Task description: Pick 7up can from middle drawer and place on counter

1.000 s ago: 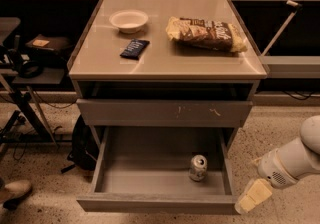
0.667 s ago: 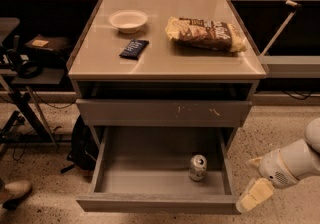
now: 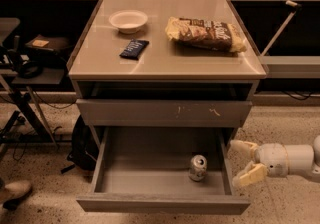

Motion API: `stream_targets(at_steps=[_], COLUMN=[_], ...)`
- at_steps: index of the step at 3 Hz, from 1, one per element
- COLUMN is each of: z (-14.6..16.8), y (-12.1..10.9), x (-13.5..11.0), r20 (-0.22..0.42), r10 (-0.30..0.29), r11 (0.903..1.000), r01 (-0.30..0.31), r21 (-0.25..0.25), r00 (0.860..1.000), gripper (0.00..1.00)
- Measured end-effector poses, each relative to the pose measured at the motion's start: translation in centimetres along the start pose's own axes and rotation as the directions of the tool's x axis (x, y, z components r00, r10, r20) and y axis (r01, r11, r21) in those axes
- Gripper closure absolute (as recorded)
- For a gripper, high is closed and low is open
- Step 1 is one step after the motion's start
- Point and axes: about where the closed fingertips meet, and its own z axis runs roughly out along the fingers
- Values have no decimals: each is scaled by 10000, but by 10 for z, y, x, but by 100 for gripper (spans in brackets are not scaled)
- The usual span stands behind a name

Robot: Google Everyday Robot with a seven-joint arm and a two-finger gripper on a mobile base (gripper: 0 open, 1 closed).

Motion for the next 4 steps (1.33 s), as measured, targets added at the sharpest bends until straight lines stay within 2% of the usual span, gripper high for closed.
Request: stream_targets(at_steps=[1, 2, 3, 4], z=[14, 17, 59, 58], y=[-13, -4, 30, 29], x=[3, 10, 29, 30], r20=[1242, 873, 958, 948], r10=[605, 123, -847, -820], r11=[9977, 9991, 9846, 9848], r01=[-560, -158, 686, 660], r21=[-392, 398, 1610, 1610], r00=[9904, 9961, 9918, 9921], gripper=[0, 0, 0, 0])
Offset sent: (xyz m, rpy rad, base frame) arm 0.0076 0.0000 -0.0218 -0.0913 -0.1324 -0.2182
